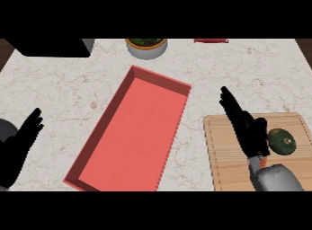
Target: Pick the sweet potato from the cutting board and place it in the cardboard box
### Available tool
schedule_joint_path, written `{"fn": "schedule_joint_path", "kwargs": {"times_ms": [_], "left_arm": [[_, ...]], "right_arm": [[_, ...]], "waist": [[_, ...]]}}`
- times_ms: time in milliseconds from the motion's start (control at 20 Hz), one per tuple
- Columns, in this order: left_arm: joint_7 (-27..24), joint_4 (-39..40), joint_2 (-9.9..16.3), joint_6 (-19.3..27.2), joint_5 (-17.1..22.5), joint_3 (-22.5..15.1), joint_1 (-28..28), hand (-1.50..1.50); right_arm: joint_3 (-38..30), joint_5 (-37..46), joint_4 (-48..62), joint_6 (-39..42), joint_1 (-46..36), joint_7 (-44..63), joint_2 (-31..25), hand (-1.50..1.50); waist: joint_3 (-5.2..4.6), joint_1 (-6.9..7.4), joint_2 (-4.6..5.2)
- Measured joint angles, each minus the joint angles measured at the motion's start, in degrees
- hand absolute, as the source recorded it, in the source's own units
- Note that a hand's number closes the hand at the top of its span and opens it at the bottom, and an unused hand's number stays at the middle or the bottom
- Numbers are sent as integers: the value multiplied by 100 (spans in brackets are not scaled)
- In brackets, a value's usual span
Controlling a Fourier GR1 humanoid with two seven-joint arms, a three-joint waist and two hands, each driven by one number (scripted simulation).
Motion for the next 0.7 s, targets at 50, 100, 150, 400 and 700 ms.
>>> {"fn": "schedule_joint_path", "kwargs": {"times_ms": [50, 100, 150, 400, 700], "left_arm": [[-34, 79, -30, 20, -64, 39, -36, 0], [-21, 108, 6, 49, -118, 99, -71, 0], [-28, 98, 13, 168, -240, 110, -78, 0], [-171, 352, 305, 448, -630, 389, -289, 0], [-315, 622, 268, 630, -891, 421, -432, 0]], "right_arm": [[-24, -35, 47, 94, 15, -66, 7, -150], [-137, -181, 30, 285, 30, -143, -82, -150], [-294, -403, 29, 574, 78, -266, -234, -150], [-602, -376, -128, 1670, 96, -967, -1314, -150], [-812, -31, 826, 2412, 807, -3208, -1914, -150]], "waist": [[20, -13, -18], [39, -27, -32], [55, -43, -45], [52, -108, -121], [115, -165, -51]]}}
